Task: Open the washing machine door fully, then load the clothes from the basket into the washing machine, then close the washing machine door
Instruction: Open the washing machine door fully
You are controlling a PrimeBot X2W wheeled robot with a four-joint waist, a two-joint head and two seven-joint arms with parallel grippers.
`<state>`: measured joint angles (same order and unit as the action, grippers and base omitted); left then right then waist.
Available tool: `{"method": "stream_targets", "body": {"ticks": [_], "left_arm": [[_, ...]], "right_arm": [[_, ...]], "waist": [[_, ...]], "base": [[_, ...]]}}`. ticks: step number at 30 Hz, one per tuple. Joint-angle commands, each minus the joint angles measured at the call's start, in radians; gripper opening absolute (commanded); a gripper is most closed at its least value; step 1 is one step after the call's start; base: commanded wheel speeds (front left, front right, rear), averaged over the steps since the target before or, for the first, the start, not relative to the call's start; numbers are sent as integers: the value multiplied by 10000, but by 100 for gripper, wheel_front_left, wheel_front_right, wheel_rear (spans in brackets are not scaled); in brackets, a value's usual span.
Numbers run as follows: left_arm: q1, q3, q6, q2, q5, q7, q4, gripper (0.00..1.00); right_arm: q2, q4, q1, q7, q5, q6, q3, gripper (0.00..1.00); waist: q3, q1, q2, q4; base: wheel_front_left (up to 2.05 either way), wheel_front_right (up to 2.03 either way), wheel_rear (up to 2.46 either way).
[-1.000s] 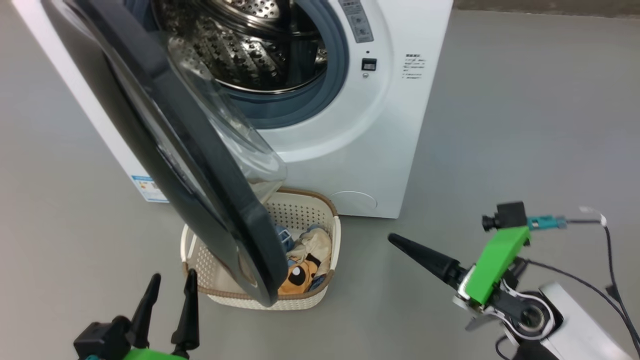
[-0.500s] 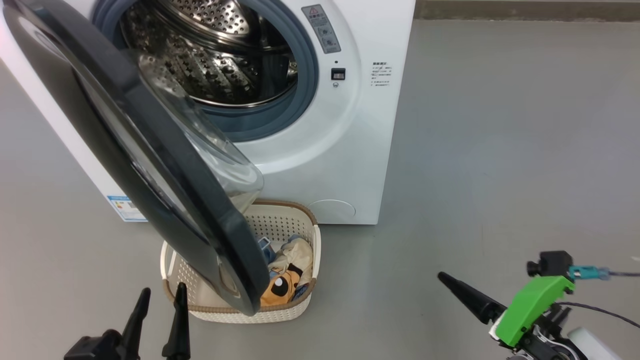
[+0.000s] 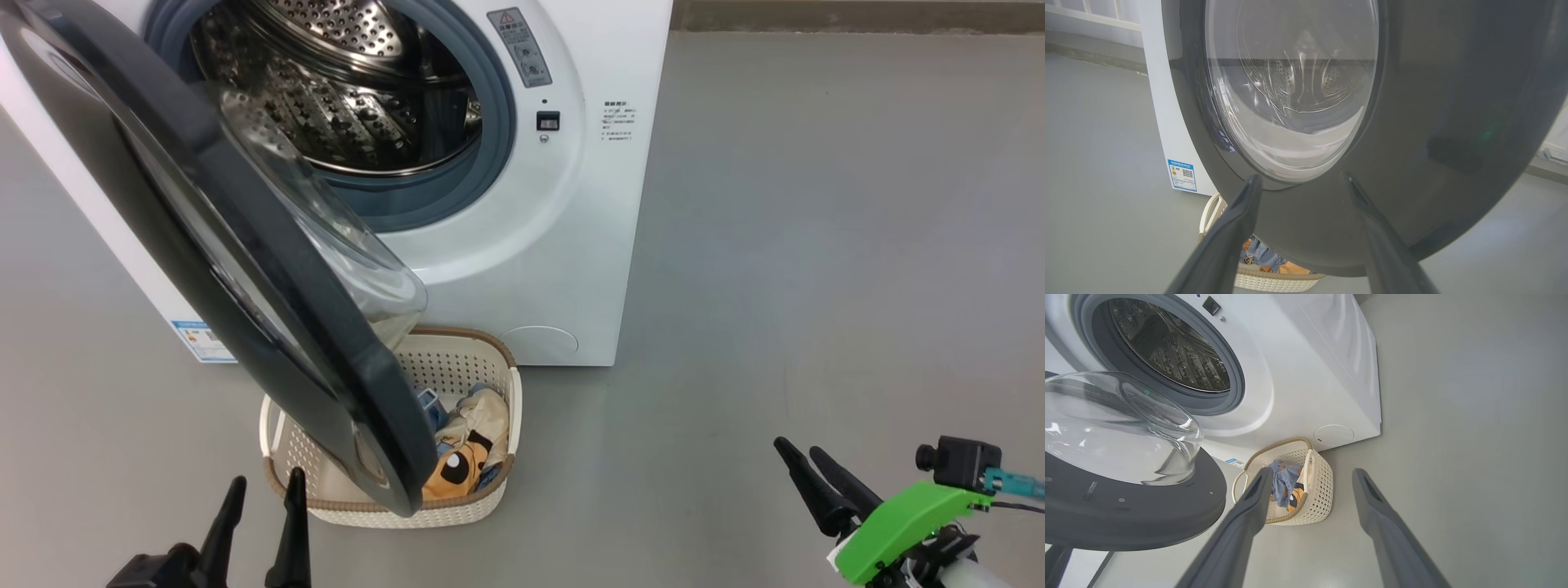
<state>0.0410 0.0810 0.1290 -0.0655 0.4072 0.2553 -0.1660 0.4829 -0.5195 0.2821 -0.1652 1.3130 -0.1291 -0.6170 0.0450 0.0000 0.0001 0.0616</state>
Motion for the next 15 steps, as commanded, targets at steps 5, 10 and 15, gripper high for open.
{"method": "stream_targets", "body": {"ticks": [5, 10, 15], "left_arm": [[-209, -381, 17, -79, -22, 65, 193, 100], [-222, -468, 17, -63, -8, 65, 236, 100], [-267, -514, 17, -47, 28, 65, 230, 100]], "right_arm": [[397, -145, 112, -806, -482, -16, -442, 100], [389, -378, 247, -957, -1432, -16, 177, 100], [64, 11, -165, -962, -2997, -16, 1647, 100]], "waist": [[36, 0, -1, 37], [130, 0, -1, 50], [206, 0, -1, 67]], "base": [[0, 0, 0], [0, 0, 0], [0, 0, 0]]}}
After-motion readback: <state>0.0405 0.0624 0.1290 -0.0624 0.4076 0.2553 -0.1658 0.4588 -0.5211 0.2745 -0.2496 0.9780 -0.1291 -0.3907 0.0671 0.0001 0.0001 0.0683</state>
